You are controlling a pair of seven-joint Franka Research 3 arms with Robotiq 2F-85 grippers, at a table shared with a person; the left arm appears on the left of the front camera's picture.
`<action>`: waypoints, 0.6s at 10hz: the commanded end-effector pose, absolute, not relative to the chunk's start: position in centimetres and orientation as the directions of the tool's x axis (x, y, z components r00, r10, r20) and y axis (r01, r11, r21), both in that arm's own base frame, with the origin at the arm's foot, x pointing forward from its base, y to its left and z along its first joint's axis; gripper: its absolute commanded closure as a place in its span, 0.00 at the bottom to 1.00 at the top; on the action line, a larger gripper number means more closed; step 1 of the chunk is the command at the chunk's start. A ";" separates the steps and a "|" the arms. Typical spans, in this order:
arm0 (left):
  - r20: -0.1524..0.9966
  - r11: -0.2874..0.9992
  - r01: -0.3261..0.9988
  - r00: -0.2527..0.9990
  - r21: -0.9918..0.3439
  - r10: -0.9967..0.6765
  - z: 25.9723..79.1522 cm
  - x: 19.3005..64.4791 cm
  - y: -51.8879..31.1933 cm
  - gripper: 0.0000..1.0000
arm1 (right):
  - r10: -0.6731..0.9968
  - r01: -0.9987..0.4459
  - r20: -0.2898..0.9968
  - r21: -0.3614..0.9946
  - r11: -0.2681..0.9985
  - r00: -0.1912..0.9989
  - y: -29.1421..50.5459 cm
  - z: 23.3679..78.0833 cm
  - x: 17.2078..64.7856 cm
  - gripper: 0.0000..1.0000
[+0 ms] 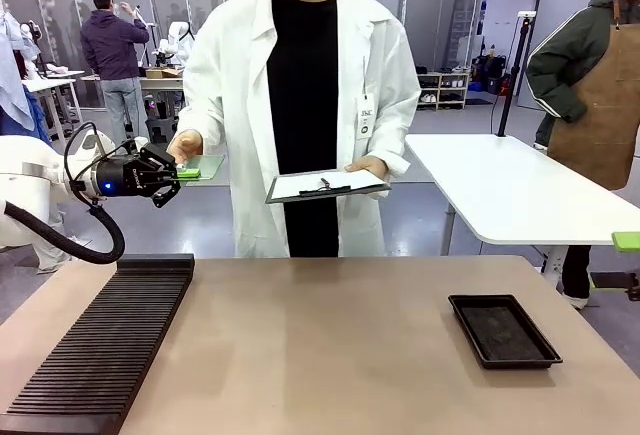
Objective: Inspect the PCB.
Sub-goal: Release the Blank PCB you were holding.
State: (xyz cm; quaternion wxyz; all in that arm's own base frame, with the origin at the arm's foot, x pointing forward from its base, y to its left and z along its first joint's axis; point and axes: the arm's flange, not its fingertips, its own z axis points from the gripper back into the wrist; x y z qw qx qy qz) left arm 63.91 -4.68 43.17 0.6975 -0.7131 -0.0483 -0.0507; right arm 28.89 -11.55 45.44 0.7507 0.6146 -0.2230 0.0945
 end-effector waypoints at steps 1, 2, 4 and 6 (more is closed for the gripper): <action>0.141 -0.022 0.140 0.990 -0.990 -0.004 43.4 63.9 -4.9 0.97 | -0.138 -0.437 0.471 0.873 0.217 0.872 -11.7 45.6 29.1 0.00; 0.141 -0.022 0.140 0.990 -0.990 -0.004 43.4 63.9 -4.9 0.97 | -0.138 -0.437 0.471 0.873 0.217 0.872 -11.7 45.6 29.1 0.00; 0.141 -0.022 0.140 0.990 -0.990 -0.004 43.4 63.9 -4.9 0.97 | -0.138 -0.437 0.471 0.873 0.217 0.872 -11.7 45.6 29.1 0.00; 0.141 -0.022 0.140 0.990 -0.990 -0.004 43.4 63.9 -4.9 0.97 | -0.138 -0.437 0.471 0.873 0.217 0.872 -11.7 45.6 29.1 0.00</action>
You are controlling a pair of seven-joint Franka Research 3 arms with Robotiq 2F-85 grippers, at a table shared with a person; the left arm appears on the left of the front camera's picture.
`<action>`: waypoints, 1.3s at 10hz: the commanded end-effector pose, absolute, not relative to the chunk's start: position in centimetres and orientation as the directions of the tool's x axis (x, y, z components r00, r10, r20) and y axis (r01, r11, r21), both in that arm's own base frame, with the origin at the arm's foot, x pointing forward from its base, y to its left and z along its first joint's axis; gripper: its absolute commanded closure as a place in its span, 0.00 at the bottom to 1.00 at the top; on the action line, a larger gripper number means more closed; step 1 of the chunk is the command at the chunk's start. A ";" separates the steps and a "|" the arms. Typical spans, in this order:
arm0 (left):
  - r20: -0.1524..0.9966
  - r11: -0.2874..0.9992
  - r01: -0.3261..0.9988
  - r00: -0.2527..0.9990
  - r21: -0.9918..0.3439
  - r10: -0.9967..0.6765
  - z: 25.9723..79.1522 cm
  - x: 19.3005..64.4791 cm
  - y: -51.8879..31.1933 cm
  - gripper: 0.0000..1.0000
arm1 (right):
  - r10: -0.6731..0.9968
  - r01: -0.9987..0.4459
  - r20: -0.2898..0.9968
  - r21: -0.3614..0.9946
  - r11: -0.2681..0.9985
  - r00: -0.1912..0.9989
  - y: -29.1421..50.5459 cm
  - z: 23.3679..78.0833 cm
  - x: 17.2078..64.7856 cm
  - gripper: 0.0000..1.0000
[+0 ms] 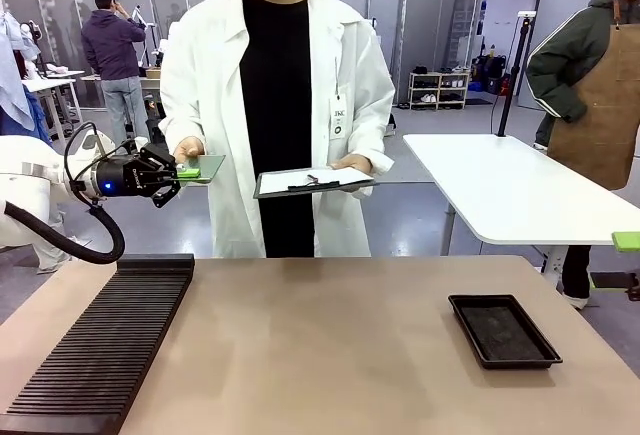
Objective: Inspect the PCB.
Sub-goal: Release the Blank PCB you were holding.
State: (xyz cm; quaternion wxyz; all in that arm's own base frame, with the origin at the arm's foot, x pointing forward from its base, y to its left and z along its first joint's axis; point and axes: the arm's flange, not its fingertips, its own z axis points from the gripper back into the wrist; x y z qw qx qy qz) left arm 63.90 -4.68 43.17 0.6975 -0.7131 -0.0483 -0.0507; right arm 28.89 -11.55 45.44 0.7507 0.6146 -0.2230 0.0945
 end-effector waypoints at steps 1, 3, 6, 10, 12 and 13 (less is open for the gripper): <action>0.141 -0.022 0.140 0.990 -0.990 -0.004 43.4 63.9 -4.9 0.97 | -0.138 -0.437 0.471 0.873 0.217 0.872 -11.7 45.6 29.1 0.00; 0.141 -0.022 0.140 0.990 -0.990 -0.004 43.4 63.9 -4.9 0.97 | -0.138 -0.437 0.471 0.873 0.217 0.872 -11.7 45.6 29.1 0.00; 0.141 -0.022 0.140 0.990 -0.990 -0.004 43.4 63.9 -4.9 0.97 | -0.138 -0.437 0.471 0.873 0.217 0.872 -11.7 45.6 29.1 0.00; 0.141 -0.022 0.140 0.990 -0.990 -0.004 43.4 63.9 -4.9 0.97 | -0.138 -0.437 0.471 0.873 0.217 0.872 -11.7 45.6 29.1 0.00; 0.141 -0.022 0.140 0.990 -0.990 -0.004 43.4 63.9 -4.9 0.97 | -0.138 -0.437 0.471 0.873 0.217 0.872 -11.7 45.6 29.1 0.00; 0.141 -0.022 0.140 0.990 -0.990 -0.004 43.4 63.9 -4.9 0.97 | -0.138 -0.437 0.471 0.873 0.217 0.872 -11.7 45.6 29.1 0.00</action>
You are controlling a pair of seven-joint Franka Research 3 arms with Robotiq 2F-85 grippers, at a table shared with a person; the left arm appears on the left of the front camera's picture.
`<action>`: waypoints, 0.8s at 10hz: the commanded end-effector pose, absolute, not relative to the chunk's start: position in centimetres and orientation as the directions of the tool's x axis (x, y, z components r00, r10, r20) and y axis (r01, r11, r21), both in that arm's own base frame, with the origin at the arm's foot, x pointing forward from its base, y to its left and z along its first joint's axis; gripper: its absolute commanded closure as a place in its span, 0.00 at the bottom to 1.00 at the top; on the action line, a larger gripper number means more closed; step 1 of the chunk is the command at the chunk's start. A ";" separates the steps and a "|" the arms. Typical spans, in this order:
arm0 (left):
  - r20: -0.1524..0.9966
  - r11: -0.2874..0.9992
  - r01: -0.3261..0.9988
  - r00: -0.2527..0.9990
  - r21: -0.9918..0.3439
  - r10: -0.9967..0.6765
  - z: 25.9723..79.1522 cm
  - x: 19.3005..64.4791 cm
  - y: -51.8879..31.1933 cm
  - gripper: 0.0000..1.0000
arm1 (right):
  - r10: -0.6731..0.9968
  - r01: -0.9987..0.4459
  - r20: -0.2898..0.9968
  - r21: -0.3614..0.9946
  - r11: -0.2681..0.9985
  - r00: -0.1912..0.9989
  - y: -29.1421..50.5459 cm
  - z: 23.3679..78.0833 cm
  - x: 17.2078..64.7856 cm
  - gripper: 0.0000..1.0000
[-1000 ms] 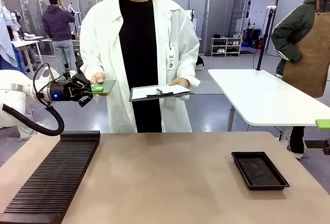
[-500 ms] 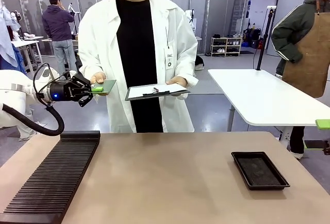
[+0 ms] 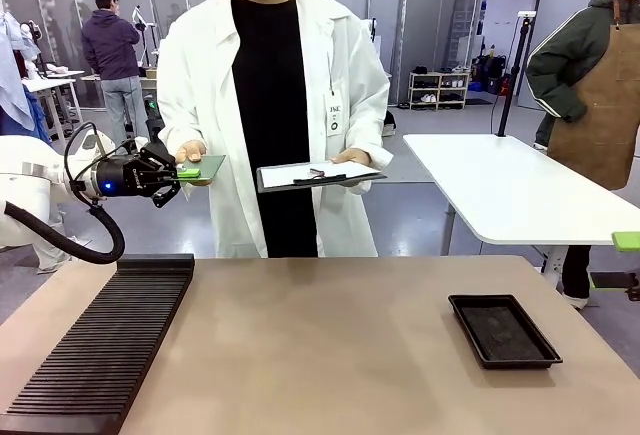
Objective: Inspect the PCB.
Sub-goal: Release the Blank PCB you were holding.
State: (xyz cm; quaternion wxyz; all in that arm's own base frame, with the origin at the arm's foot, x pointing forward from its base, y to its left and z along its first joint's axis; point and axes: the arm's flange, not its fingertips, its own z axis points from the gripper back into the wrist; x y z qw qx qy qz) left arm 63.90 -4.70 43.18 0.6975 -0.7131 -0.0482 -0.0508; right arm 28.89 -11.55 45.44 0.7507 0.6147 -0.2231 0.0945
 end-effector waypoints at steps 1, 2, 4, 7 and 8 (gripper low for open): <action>0.141 -0.022 0.140 0.990 -0.990 -0.004 43.4 63.9 -4.9 0.97 | -0.138 -0.437 0.471 0.873 0.217 0.872 -11.7 45.6 29.1 0.00; 0.140 -0.022 0.140 0.990 -0.990 -0.002 43.2 63.9 -4.7 0.97 | -0.138 -0.437 0.471 0.873 0.217 0.872 -11.7 45.6 29.1 0.00; 0.139 -0.023 0.139 0.990 -0.990 -0.011 43.5 63.7 -4.9 0.61 | -0.138 -0.437 0.471 0.873 0.217 0.872 -11.7 45.6 29.1 0.00; 0.135 -0.005 0.135 0.991 -0.991 -0.025 43.5 63.4 -5.2 0.00 | -0.138 -0.437 0.471 0.873 0.217 0.872 -11.7 45.6 29.1 0.00; 0.132 -0.003 0.132 0.991 -0.991 -0.022 43.4 63.3 -5.3 0.41 | -0.138 -0.437 0.471 0.873 0.217 0.872 -11.7 45.6 29.1 0.00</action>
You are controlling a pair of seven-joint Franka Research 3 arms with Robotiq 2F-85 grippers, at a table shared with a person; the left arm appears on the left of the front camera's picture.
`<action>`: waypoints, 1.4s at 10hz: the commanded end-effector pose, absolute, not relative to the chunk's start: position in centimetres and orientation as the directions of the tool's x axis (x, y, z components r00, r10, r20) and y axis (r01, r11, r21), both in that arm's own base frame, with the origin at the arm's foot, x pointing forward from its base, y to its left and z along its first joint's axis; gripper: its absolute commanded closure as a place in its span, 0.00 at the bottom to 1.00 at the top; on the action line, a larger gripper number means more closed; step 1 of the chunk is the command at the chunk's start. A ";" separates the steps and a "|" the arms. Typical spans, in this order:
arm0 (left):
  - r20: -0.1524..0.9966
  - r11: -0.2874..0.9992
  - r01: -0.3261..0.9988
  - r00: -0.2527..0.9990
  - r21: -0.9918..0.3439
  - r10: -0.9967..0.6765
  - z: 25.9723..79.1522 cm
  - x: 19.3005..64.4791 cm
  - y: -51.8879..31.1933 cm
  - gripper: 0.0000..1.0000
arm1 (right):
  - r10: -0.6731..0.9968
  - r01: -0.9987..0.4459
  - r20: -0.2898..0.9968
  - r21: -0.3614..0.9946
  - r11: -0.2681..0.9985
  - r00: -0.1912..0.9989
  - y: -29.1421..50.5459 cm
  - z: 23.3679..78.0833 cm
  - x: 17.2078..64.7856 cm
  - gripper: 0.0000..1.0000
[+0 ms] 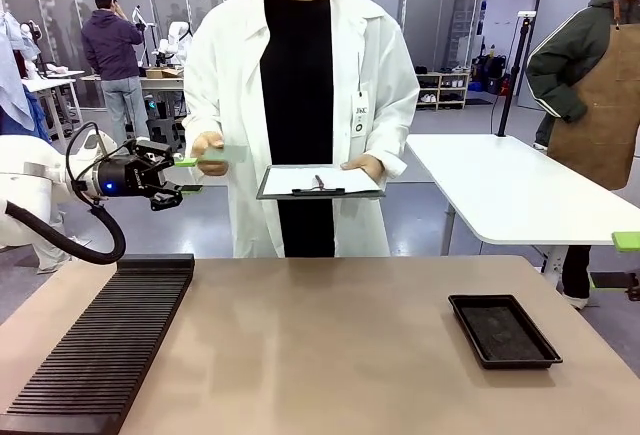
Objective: Inspect the PCB.
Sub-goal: Release the Blank PCB you were holding, then pick up the Blank PCB that the human is holding.
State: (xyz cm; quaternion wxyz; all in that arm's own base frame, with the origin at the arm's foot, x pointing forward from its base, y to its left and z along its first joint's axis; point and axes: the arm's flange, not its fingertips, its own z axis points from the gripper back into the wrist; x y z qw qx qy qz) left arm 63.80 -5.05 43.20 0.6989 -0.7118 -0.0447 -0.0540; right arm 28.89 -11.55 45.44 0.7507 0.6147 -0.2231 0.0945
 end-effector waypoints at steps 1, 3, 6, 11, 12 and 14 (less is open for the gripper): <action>0.131 -0.004 0.131 0.991 -0.991 -0.031 43.3 63.0 -5.4 0.00 | -0.138 -0.437 0.471 0.873 0.217 0.872 -11.7 45.6 29.1 0.00; 0.117 -0.001 0.117 0.992 -0.993 -0.036 42.9 62.6 -5.7 0.00 | -0.138 -0.437 0.471 0.873 0.217 0.872 -11.7 45.6 29.1 0.00; 0.127 0.003 0.127 0.992 -0.992 -0.023 43.2 62.1 -5.8 0.00 | -0.138 -0.437 0.471 0.873 0.217 0.872 -11.7 45.6 29.1 0.00; 0.124 0.020 0.124 0.992 -0.992 -0.018 43.2 60.9 -5.5 0.00 | -0.138 -0.437 0.471 0.873 0.217 0.872 -11.7 45.6 29.1 0.00; 0.125 0.017 0.125 0.992 -0.992 -0.022 43.3 60.7 -5.2 0.00 | -0.138 -0.437 0.471 0.873 0.217 0.872 -11.7 45.6 29.1 0.00; 0.134 0.024 0.136 0.988 -0.990 -0.082 43.9 59.7 -3.5 0.00 | -0.138 -0.437 0.471 0.873 0.217 0.872 -11.7 45.6 29.1 0.00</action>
